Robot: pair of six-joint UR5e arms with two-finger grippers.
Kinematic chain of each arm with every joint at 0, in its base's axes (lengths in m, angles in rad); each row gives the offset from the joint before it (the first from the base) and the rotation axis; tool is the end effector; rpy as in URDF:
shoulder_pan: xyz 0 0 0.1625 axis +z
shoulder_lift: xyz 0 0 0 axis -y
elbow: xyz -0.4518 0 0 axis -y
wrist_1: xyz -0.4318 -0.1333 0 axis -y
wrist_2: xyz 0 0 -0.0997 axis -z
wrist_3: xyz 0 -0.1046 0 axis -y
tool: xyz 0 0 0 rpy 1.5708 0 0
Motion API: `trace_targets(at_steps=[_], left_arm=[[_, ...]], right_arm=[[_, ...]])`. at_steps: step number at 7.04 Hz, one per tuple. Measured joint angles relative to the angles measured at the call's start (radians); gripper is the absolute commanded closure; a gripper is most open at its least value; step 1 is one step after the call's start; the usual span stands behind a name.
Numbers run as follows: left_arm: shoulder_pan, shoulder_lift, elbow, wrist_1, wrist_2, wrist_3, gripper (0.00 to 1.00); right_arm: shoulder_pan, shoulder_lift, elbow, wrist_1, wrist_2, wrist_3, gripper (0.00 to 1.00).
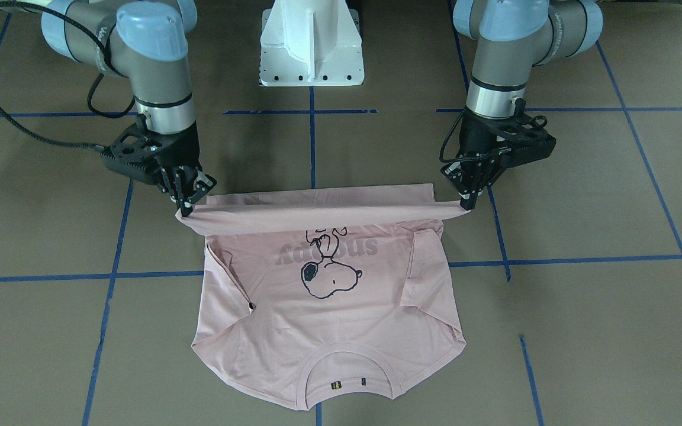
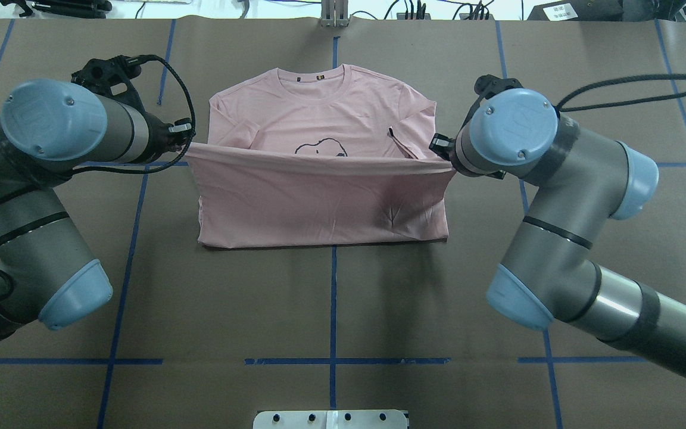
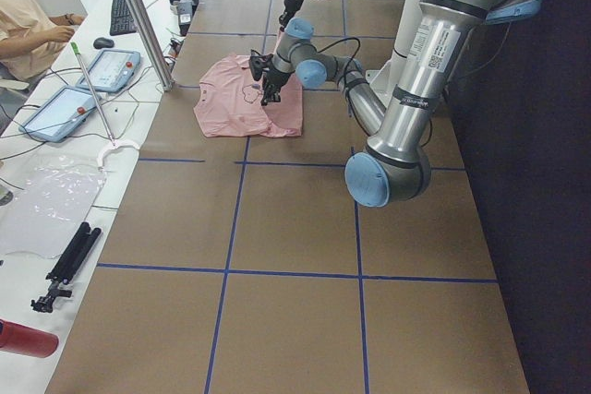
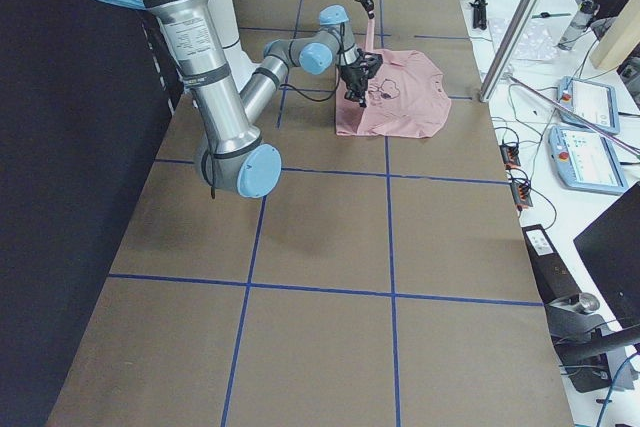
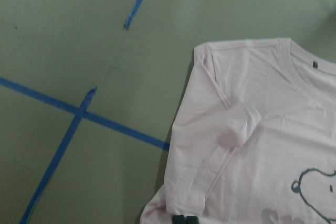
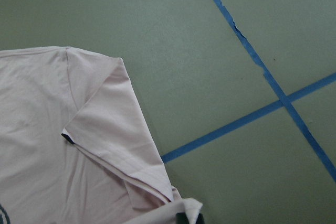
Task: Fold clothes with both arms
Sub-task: 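Lift the hem with both grippers and fold it toward the collar, then lay the hem down near the collar and open both grippers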
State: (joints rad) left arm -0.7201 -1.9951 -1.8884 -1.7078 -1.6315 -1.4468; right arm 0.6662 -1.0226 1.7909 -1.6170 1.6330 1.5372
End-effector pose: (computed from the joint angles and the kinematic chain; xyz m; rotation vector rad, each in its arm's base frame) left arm 0.4036 -0.5230 0.2723 0.3121 0.8353 -0.5300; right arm -0.4639 -0.5260 0.2605 0.1945 -0.7090 0.5819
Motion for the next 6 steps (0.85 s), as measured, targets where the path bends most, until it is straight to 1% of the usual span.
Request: trace_targets(at_steps=[1, 2, 3, 4, 5, 6], left_arm=[[-0.010, -0.034, 0.073, -0.031, 0.027, 0.006, 1.00], [-0.020, -0.062, 0.157, -0.083, 0.059, 0.009, 1.00], [-0.034, -0.084, 0.248, -0.159, 0.083, 0.012, 1.00], [-0.048, -0.110, 0.354, -0.253, 0.100, 0.020, 1.00], [-0.059, -0.138, 0.454, -0.340, 0.119, 0.029, 1.00], [-0.063, -0.177, 0.547, -0.411, 0.133, 0.032, 1.00]], right_arm=[[0.035, 0.074, -0.135, 0.064, 0.019, -0.009, 1.00], [0.066, 0.140, -0.287, 0.169, 0.038, -0.012, 1.00], [0.090, 0.203, -0.436, 0.264, 0.052, -0.014, 1.00], [0.105, 0.266, -0.564, 0.322, 0.058, -0.017, 1.00], [0.111, 0.309, -0.654, 0.359, 0.059, -0.021, 1.00], [0.114, 0.329, -0.710, 0.382, 0.056, -0.030, 1.00]])
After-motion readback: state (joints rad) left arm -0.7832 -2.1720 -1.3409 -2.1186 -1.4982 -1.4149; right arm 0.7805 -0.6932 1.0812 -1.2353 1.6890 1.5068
